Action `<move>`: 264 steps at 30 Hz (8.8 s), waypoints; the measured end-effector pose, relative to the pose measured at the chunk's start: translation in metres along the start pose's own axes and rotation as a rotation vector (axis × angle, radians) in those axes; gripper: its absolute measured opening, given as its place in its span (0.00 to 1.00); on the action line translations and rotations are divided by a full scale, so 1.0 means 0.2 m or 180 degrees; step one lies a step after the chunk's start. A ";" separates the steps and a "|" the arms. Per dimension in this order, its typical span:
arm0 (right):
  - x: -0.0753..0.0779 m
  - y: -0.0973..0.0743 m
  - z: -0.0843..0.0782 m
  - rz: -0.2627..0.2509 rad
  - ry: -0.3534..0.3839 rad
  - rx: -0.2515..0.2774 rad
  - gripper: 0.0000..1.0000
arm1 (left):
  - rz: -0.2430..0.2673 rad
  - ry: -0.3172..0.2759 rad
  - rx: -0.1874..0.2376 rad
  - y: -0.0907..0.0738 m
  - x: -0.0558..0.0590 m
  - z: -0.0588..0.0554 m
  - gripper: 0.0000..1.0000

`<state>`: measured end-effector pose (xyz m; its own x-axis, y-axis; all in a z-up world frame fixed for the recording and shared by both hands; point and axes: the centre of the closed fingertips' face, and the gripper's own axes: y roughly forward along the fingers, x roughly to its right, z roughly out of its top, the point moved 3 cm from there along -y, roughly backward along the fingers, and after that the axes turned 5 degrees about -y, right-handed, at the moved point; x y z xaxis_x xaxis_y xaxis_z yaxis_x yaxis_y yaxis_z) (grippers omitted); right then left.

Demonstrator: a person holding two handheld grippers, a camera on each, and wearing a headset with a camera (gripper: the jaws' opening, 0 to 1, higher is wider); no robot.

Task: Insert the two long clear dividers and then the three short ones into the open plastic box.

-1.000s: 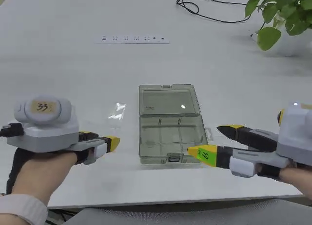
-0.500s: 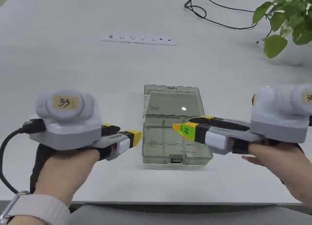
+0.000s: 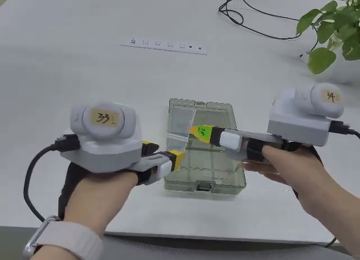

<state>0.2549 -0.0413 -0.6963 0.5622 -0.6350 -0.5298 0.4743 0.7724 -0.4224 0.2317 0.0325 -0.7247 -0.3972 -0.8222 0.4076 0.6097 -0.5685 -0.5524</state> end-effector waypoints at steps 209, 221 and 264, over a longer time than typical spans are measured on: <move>0.46 0.07 -0.26 -0.1656 0.0510 -0.2800 0.03 | -0.1038 0.1199 0.0047 0.12 0.03 -0.19 0.93; 0.47 0.08 -0.25 -0.1552 0.0428 -0.2779 0.05 | -0.1041 0.1219 0.0020 0.12 0.03 -0.20 0.93; 0.31 0.11 -0.05 -0.0708 -0.0320 -0.1337 0.92 | -0.0935 0.1216 -0.0004 0.08 0.00 -0.19 0.93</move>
<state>0.2944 -0.0633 -0.7465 0.5506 -0.7675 -0.3282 0.2876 0.5435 -0.7886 0.2146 0.0222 -0.7607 -0.7764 -0.5784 0.2503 0.4331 -0.7782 -0.4547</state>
